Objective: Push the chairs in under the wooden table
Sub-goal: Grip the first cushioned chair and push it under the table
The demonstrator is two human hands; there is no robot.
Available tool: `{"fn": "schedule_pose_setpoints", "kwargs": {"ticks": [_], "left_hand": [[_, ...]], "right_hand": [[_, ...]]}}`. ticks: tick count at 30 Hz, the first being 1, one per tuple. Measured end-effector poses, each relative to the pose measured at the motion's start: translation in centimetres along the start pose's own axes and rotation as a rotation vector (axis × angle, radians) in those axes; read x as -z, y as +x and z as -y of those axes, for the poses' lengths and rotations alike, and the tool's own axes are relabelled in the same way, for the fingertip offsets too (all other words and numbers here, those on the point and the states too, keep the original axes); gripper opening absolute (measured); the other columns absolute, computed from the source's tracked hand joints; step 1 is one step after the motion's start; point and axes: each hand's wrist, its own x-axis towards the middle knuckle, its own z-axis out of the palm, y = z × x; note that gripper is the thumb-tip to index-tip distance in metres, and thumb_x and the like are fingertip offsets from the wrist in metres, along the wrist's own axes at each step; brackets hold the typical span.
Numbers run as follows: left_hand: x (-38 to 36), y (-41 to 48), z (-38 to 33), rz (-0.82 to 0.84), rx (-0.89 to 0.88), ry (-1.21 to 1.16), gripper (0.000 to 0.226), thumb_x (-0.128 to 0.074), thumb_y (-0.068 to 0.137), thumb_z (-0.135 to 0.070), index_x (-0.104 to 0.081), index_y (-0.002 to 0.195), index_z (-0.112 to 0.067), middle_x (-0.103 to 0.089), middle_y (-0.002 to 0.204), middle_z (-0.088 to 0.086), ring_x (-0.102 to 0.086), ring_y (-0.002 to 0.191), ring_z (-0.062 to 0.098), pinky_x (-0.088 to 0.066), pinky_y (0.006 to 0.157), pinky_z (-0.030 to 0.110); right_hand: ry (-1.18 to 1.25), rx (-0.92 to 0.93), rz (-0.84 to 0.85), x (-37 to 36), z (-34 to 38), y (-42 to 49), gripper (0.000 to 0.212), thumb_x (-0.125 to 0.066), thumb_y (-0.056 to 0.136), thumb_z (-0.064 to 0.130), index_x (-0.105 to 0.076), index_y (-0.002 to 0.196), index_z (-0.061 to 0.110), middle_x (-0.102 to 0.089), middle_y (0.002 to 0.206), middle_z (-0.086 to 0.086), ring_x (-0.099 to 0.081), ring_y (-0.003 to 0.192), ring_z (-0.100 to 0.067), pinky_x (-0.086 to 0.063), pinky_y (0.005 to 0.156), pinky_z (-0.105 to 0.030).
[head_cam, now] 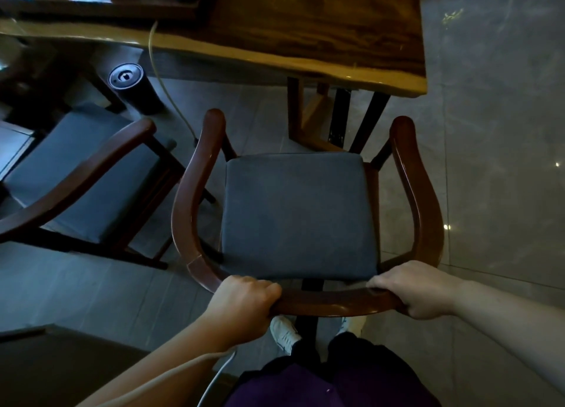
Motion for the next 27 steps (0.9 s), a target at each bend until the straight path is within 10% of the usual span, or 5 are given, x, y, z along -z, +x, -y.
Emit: {"fn": "schedule_pose_setpoints", "kwargs": {"ticks": [19, 27], "left_hand": [[3.8, -0.6, 7.6, 0.268, -0.114, 0.117, 0.023, -0.05, 0.092, -0.035, -0.055, 0.114, -0.029, -0.065, 0.104, -0.008, -0.062, 0.095, 0.014, -0.053, 0.08, 0.037], [5.6, 0.7, 12.0, 0.198, -0.116, 0.129, 0.017, -0.064, 0.082, -0.033, -0.061, 0.098, -0.03, -0.066, 0.085, -0.011, -0.064, 0.077, 0.015, -0.054, 0.064, 0.033]], "right_hand": [[0.108, -0.066, -0.278, -1.8, 2.6, 2.1, 0.042, -0.064, 0.086, 0.017, -0.065, 0.125, 0.032, -0.07, 0.118, 0.014, -0.064, 0.108, -0.009, -0.052, 0.088, -0.028], [0.094, -0.075, -0.292, 0.3, 3.3, 4.6, 0.04, -0.065, 0.087, 0.028, -0.062, 0.126, 0.033, -0.07, 0.117, 0.013, -0.066, 0.103, -0.01, -0.056, 0.083, -0.033]]}}
